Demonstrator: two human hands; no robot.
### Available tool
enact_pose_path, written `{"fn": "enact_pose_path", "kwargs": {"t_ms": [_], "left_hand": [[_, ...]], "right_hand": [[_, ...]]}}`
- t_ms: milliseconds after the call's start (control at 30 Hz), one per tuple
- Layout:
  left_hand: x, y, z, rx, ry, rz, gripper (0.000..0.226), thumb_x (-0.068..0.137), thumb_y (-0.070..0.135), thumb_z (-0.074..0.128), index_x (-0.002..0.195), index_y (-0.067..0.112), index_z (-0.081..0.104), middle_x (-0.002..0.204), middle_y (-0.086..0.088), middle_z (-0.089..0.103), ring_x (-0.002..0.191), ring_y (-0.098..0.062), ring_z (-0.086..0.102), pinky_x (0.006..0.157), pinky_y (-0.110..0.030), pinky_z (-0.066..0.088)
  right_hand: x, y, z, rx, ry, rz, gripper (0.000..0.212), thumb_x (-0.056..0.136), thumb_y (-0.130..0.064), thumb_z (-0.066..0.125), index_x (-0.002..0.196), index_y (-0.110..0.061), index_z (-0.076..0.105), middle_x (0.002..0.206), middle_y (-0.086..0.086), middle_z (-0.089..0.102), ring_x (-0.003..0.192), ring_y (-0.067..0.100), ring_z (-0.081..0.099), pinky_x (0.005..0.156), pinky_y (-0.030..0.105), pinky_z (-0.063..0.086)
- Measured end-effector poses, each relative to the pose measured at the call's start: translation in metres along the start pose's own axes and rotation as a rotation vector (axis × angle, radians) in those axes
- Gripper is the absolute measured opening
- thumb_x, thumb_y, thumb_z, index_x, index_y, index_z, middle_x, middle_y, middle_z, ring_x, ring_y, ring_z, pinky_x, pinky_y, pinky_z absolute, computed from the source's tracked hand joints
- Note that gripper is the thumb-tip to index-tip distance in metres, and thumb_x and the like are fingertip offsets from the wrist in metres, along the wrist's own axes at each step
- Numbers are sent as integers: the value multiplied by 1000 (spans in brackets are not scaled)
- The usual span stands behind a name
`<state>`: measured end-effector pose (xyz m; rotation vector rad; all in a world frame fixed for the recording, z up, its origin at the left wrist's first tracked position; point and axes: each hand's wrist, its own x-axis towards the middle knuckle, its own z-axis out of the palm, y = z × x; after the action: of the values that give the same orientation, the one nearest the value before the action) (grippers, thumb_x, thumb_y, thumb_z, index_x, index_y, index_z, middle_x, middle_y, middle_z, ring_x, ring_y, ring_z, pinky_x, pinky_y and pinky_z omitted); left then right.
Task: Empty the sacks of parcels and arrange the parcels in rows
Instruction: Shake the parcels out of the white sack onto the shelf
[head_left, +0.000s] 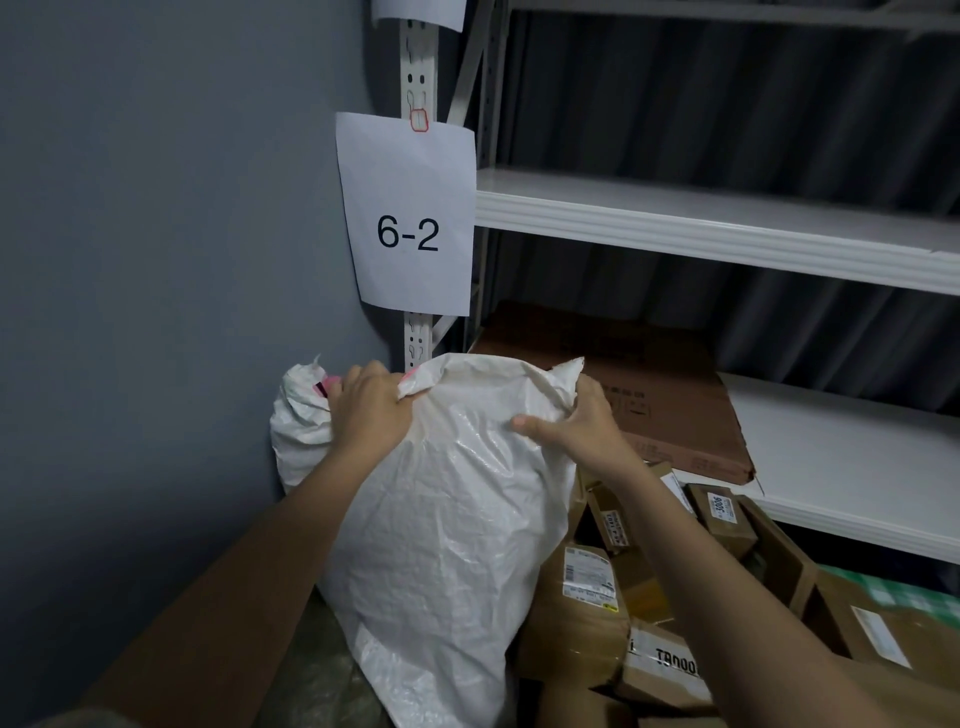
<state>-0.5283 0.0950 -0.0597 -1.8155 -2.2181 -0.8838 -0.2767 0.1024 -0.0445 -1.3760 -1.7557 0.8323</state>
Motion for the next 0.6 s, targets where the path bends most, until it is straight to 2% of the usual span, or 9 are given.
{"fn": "enact_pose_path", "kwargs": {"t_ms": [100, 167, 233, 300, 433, 600], "left_hand": [[0, 1, 1, -98, 36, 30, 22, 93, 18, 55, 109, 15, 70, 117, -3, 62, 108, -28, 51, 92, -38, 30], [-3, 3, -1, -181, 48, 56, 22, 89, 8, 55, 106, 11, 69, 106, -8, 68, 100, -34, 58, 85, -36, 35], [-7, 6, -4, -198, 53, 61, 20, 87, 2, 52, 99, 5, 68, 90, -14, 69, 88, -38, 59, 74, -34, 34], [-10, 10, -6, -185, 49, 57, 22, 88, 1, 50, 102, 3, 67, 90, -16, 67, 88, -37, 57, 71, -32, 31], [-9, 10, -6, -157, 24, 50, 24, 91, 7, 49, 110, 7, 63, 93, -17, 67, 89, -36, 58, 68, -33, 34], [-6, 12, -7, -136, 16, 15, 25, 93, 9, 47, 114, 10, 59, 87, -15, 66, 83, -36, 60, 63, -34, 36]], "right_hand": [[-5, -2, -7, 42, -102, 6, 79, 60, -48, 88, 119, -32, 38, 114, -17, 48, 105, 6, 50, 87, 28, 46], [-4, -1, -9, 50, -99, 3, 73, 64, -41, 87, 119, -31, 40, 109, -20, 49, 101, 5, 52, 85, 27, 46], [-3, 1, -8, 63, -51, 8, 68, 67, -38, 86, 121, -26, 47, 112, -16, 55, 105, 11, 55, 88, 31, 49], [-2, 3, -7, 47, 8, 1, 64, 69, -38, 85, 123, -21, 54, 112, -13, 61, 105, 13, 59, 89, 36, 52], [0, 6, -1, -92, 121, -58, 44, 74, -42, 81, 106, -21, 59, 92, -15, 64, 88, 11, 63, 79, 37, 55], [3, 8, 7, -177, 230, -141, 40, 84, -45, 71, 103, -12, 59, 87, -1, 68, 78, 17, 63, 70, 39, 53]]}}
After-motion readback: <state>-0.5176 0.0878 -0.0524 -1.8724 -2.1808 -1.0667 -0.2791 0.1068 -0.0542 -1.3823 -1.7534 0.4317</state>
